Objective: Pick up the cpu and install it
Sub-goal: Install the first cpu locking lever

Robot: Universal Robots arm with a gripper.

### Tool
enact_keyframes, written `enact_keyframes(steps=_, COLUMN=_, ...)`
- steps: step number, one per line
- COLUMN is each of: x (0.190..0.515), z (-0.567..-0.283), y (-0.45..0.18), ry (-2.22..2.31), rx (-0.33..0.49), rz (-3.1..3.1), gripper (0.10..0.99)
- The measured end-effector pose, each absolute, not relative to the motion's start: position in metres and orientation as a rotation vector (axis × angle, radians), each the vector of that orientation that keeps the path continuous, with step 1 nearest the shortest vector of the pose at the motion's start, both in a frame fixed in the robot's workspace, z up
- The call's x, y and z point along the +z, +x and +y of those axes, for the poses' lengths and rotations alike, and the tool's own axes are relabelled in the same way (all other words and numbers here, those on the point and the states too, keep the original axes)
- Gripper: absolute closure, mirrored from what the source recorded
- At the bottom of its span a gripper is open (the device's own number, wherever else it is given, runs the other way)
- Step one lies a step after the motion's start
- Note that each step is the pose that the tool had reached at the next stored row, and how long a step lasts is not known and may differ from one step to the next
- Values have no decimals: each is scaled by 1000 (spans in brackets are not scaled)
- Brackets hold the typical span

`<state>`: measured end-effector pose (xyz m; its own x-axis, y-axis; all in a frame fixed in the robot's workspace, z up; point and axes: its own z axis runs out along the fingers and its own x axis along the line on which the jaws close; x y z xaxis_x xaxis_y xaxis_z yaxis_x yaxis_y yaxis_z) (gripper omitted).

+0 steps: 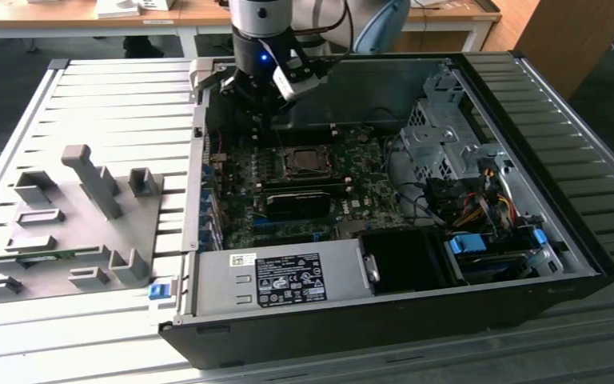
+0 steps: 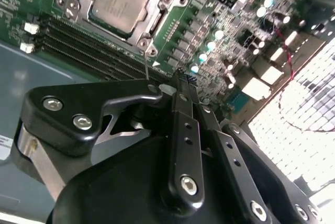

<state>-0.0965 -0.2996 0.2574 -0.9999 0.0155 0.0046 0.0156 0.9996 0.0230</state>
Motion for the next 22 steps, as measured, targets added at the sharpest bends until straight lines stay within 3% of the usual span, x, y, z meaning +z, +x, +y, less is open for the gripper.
enact_keyframes(steps=22, x=255, z=-291, y=-64, ry=-24, rx=-38, rz=-3136, gripper=980)
